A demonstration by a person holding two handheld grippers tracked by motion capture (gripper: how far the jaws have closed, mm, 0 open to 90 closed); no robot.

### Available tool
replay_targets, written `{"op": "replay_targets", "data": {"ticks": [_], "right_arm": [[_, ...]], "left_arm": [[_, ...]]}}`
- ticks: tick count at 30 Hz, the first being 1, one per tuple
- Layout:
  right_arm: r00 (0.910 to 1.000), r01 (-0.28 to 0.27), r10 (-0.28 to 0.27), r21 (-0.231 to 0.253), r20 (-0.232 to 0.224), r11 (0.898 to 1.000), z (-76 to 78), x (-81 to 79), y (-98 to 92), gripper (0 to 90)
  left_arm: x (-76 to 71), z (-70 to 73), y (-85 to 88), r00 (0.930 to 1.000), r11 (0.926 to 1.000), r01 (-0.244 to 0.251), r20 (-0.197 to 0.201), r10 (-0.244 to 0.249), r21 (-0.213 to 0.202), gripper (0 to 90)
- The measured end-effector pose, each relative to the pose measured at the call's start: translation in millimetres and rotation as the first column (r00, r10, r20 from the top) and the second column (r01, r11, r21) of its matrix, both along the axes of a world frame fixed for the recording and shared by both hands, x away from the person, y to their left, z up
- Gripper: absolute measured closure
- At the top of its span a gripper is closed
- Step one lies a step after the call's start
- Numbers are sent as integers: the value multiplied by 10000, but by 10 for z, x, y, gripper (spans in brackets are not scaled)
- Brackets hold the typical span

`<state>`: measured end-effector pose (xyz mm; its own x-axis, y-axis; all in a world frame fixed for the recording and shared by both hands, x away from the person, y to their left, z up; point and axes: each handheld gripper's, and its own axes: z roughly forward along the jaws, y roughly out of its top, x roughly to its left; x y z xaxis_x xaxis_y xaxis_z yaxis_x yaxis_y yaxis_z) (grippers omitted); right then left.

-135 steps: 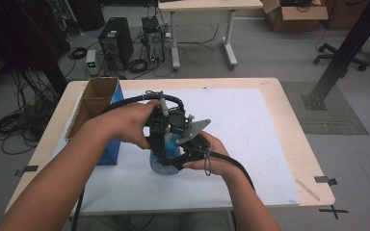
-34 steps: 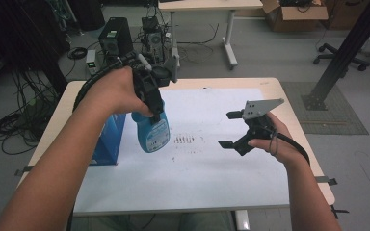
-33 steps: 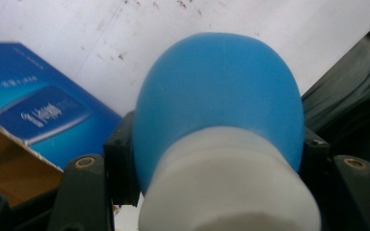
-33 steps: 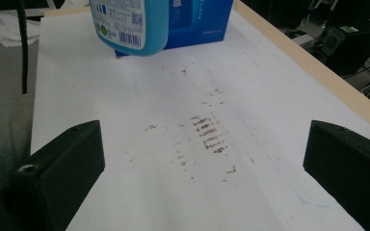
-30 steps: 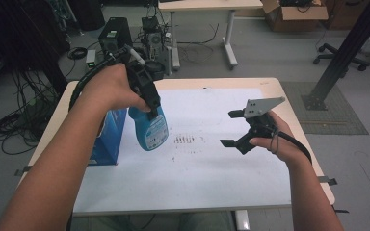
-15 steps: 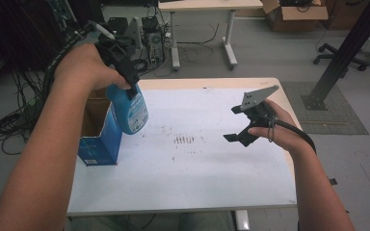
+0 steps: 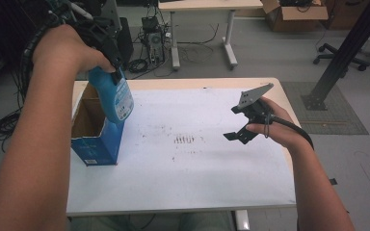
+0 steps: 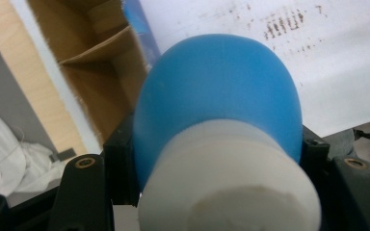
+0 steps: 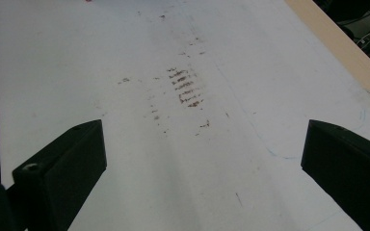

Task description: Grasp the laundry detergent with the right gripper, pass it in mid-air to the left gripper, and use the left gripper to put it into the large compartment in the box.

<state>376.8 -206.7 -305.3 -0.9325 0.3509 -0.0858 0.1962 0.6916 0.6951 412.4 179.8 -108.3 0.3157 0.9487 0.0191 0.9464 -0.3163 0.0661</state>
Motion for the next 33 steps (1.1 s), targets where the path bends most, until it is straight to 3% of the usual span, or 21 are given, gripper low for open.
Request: {"op": "replay_targets", "data": {"ticks": [7, 17, 27, 33], "right_arm": [[10000, 51, -51, -159, -42, 9999, -3, 23, -30, 21], [9999, -6, -1, -409, -156, 9992, 6, 51, -53, 23], [9996, -47, 31, -554, -274, 9985, -10, 77, -26, 23], [9995, -52, 34, -583, -313, 9983, -12, 88, -16, 23]], "left_arm": [[4, 130, 201, 9960, 9960, -893, 31, 892, 95, 381], [-10, 229, 543, 9787, 9786, -2052, 61, 2052, 111, 381], [6, 203, 771, 9635, 9635, -2676, -30, 2676, 90, 380], [31, 123, 844, 9588, 9589, -2834, -132, 2836, 134, 381]]}}
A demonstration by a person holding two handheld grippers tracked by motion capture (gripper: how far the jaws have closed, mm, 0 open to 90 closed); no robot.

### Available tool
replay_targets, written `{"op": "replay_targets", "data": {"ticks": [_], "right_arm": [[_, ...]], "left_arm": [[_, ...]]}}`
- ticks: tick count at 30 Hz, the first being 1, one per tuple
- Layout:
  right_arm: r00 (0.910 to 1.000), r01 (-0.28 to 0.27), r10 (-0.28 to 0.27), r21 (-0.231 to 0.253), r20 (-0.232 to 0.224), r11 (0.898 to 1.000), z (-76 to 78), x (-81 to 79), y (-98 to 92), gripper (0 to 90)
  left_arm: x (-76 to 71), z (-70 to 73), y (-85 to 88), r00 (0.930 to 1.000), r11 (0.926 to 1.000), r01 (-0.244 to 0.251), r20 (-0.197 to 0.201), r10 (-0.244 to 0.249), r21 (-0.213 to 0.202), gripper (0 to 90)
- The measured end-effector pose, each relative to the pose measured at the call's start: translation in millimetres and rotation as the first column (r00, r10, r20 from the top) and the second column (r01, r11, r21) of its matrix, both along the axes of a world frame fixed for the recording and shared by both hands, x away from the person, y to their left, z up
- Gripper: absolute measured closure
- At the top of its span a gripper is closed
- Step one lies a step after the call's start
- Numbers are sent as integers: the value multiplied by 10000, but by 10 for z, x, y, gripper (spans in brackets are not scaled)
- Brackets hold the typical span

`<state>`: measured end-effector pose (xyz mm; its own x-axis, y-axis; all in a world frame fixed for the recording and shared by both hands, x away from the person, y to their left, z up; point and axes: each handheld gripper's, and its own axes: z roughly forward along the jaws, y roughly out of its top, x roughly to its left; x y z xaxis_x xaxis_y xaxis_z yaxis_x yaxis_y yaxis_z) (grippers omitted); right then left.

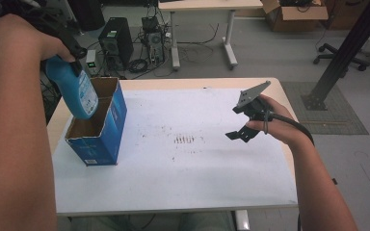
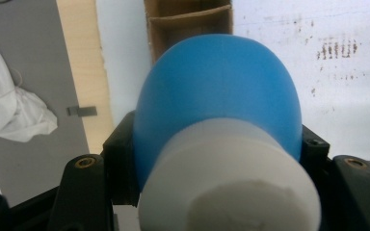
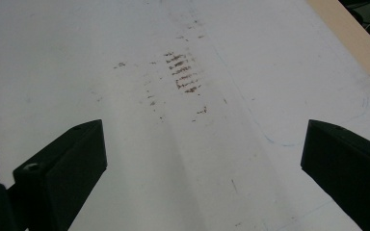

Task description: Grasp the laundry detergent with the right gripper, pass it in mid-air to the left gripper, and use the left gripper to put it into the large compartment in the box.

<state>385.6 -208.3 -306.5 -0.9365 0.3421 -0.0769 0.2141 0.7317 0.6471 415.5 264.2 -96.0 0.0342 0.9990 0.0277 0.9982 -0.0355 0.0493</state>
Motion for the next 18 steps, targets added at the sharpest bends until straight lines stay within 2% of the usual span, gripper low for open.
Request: {"op": "replay_targets", "data": {"ticks": [6, 12, 18], "right_arm": [[10000, -4, 4, 26, 13, 10000, -15, 5, 24, 23], [10000, -54, 54, 27, -1, 10000, -33, 3, 59, 24], [9999, -126, 126, -22, 36, 9999, -29, -15, 86, 24]], "left_arm": [[30, -148, 61, 9999, 10000, -75, -117, 74, -42, 380], [64, -356, 82, 9994, 10000, -91, -338, 92, 39, 380], [82, -548, 114, 9983, 9999, -55, -573, 49, -95, 380]]}}
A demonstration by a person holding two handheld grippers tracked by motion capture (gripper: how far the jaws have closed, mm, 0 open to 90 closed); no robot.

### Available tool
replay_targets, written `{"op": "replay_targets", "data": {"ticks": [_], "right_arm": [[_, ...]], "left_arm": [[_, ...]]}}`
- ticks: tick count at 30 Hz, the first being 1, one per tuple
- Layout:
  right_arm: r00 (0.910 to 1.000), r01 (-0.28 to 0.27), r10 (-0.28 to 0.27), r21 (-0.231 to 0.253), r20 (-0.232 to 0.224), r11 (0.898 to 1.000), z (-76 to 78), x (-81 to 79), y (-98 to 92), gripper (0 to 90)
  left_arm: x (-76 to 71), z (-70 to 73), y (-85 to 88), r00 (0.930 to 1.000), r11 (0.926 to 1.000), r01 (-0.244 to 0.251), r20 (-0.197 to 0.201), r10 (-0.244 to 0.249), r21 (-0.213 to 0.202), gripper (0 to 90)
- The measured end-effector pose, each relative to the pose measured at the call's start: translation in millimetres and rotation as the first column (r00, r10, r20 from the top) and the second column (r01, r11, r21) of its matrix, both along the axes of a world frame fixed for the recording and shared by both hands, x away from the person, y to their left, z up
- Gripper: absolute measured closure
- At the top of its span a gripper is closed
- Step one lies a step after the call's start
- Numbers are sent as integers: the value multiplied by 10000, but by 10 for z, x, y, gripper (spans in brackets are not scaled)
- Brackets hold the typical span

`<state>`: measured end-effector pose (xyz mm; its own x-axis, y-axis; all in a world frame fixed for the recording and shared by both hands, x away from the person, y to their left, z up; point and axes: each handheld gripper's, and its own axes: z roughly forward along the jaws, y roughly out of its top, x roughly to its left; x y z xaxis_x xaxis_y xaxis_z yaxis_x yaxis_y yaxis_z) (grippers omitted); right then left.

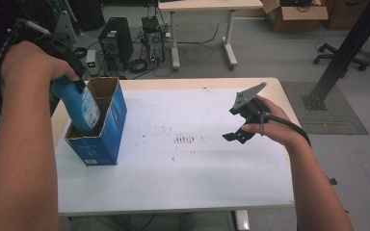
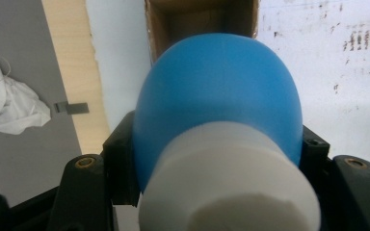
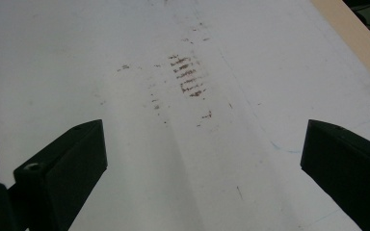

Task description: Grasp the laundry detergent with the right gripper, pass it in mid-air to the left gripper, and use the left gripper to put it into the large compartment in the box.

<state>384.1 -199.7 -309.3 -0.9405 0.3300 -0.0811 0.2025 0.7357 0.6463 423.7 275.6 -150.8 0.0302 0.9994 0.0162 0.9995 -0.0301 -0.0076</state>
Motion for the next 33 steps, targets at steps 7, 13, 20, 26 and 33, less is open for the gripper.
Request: {"op": "replay_targets", "data": {"ticks": [7, 13, 20, 26, 33], "right_arm": [[10000, 79, -79, 40, 60, 10000, 12, -9, -7, 24], [10000, 56, -56, 52, 57, 10000, 4, -14, -3, 24], [9999, 94, -95, 103, 56, 9999, -15, -12, 2, 24], [10000, 51, -52, 114, 39, 9999, -19, -13, 6, 24], [10000, 76, -76, 136, 40, 9999, -16, -21, -8, 24]], "left_arm": [[9, -157, 14, 10000, 10000, 60, -69, -60, -50, 380], [15, -303, 17, 9998, 9999, 134, -145, -135, -89, 380], [29, -464, 2, 9996, 9997, 210, -186, -208, 114, 380], [38, -592, -1, 9994, 9996, 276, -193, -274, 65, 380], [57, -767, -20, 9989, 9992, 377, -284, -374, 103, 381]]}}
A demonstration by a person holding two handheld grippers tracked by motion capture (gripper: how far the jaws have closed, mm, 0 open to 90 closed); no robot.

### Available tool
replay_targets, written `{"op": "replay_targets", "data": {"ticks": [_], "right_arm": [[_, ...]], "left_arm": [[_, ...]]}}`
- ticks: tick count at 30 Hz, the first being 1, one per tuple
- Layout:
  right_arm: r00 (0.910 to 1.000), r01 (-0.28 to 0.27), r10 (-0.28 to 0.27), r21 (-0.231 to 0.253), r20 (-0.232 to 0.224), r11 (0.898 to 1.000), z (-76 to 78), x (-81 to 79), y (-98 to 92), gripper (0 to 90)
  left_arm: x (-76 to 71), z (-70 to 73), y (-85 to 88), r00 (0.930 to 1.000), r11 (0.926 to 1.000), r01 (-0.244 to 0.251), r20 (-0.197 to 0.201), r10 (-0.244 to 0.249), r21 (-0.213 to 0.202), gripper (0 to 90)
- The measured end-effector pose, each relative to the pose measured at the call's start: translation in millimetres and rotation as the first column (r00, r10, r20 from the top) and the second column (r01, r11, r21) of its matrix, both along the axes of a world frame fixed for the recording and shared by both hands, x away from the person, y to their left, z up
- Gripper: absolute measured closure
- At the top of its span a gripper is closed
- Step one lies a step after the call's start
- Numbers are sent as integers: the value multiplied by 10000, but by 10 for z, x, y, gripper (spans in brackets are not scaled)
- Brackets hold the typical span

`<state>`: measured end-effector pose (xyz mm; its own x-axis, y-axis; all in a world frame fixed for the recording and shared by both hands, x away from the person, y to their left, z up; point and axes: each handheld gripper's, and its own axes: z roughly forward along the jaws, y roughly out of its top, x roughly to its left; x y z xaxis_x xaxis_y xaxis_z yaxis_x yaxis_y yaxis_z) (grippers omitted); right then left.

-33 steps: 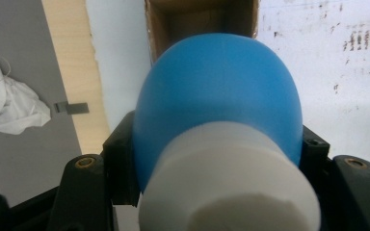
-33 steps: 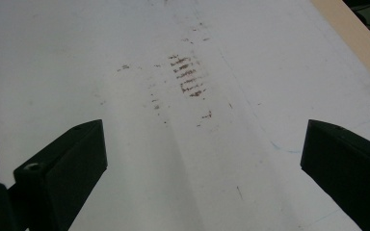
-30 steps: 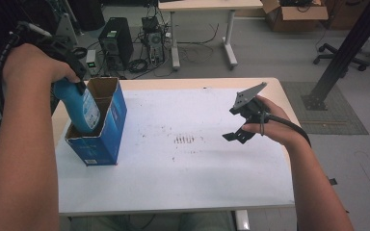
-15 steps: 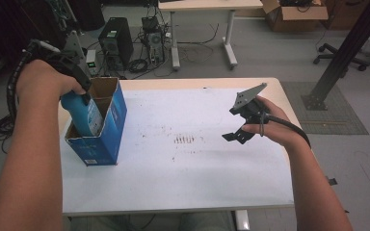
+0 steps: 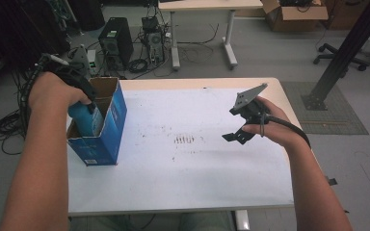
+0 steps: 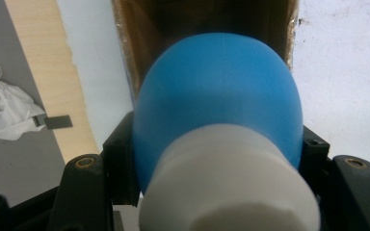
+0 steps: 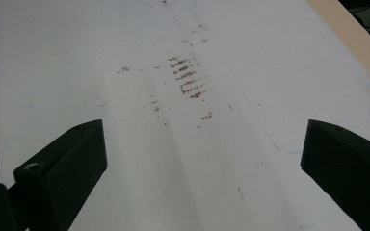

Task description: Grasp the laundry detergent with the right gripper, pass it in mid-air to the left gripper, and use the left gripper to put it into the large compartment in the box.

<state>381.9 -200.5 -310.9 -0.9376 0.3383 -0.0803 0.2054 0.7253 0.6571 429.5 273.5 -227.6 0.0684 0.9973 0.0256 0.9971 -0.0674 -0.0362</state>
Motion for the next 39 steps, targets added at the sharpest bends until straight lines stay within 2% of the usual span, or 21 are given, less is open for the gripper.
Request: {"op": "replay_targets", "data": {"ticks": [6, 13, 19, 39], "right_arm": [[10000, 19, -19, 12, -10, 10000, -8, -7, -12, 24], [10000, -14, 14, 0, -56, 10000, -35, 3, -13, 24], [9999, -41, 41, -3, -99, 10000, -49, 13, -5, 24], [9998, 27, -28, -23, -209, 10000, -88, 30, -33, 24]], "left_arm": [[15, -117, -20, 10000, 9999, 24, -9, -23, 162, 380], [26, -233, -24, 10000, 10000, 42, -18, -41, 69, 380], [45, -367, -22, 9999, 9998, 65, -121, -63, 163, 380], [96, -583, -17, 9996, 9997, 171, -241, -167, 145, 380]]}}
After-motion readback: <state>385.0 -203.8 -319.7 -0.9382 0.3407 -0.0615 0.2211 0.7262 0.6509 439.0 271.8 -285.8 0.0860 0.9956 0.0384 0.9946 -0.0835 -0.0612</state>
